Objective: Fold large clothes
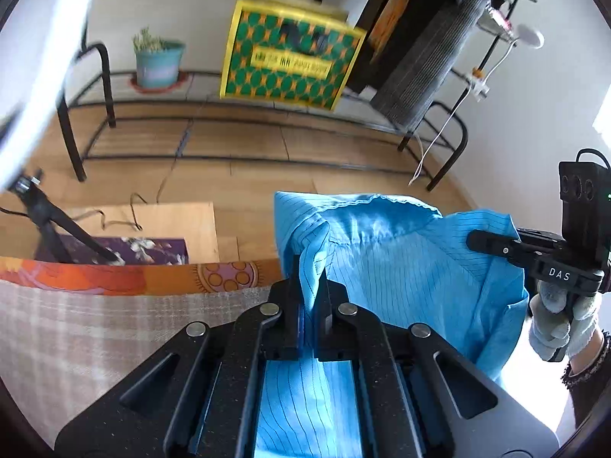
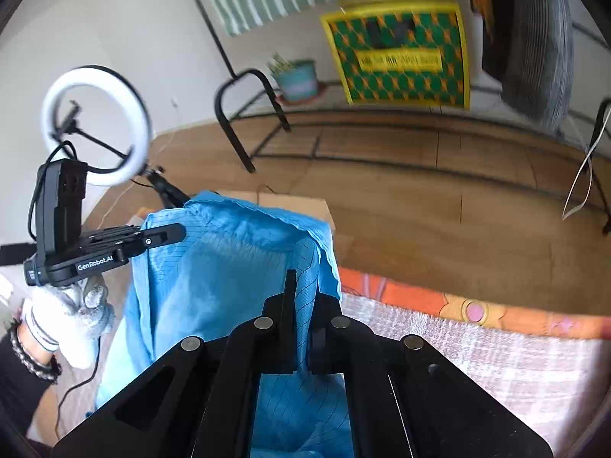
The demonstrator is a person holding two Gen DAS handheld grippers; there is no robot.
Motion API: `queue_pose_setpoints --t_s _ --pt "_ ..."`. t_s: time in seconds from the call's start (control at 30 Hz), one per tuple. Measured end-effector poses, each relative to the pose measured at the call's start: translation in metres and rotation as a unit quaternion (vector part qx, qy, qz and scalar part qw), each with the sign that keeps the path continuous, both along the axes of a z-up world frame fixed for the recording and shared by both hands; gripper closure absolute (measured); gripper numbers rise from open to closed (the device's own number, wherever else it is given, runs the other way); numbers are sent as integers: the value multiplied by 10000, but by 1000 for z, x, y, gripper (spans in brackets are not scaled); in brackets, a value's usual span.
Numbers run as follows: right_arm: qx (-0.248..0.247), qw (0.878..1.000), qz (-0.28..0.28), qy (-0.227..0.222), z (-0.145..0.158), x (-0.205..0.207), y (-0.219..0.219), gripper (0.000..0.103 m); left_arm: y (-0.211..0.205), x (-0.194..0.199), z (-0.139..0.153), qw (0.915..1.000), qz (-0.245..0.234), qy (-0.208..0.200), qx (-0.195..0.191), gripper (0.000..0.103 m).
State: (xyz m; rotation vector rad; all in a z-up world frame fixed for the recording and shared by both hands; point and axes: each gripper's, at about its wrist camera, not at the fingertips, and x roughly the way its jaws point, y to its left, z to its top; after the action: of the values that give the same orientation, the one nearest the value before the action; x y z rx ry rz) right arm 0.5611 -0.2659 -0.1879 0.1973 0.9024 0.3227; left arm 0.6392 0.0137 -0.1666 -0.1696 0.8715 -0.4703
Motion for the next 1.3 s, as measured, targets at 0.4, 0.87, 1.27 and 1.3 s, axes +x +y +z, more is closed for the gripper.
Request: queue_pose_setpoints --t_s 0.4,0.87,1.27,1.3 --pt "-461 9962 163 -715 110 -116 43 102 12 -139 100 9978 -67 -660 76 103" --pt "-735 9923 447 -888 124 -307 91 102 3 -347 105 9940 -415 -954 343 103" --pt "-1742 9814 756 -270 39 -412 122 101 4 -451 -9 9890 -645 3 1331 101" --pt "-1825 9801 755 -224 35 -417 122 101 4 -457 -11 9884 -680 63 1358 100"
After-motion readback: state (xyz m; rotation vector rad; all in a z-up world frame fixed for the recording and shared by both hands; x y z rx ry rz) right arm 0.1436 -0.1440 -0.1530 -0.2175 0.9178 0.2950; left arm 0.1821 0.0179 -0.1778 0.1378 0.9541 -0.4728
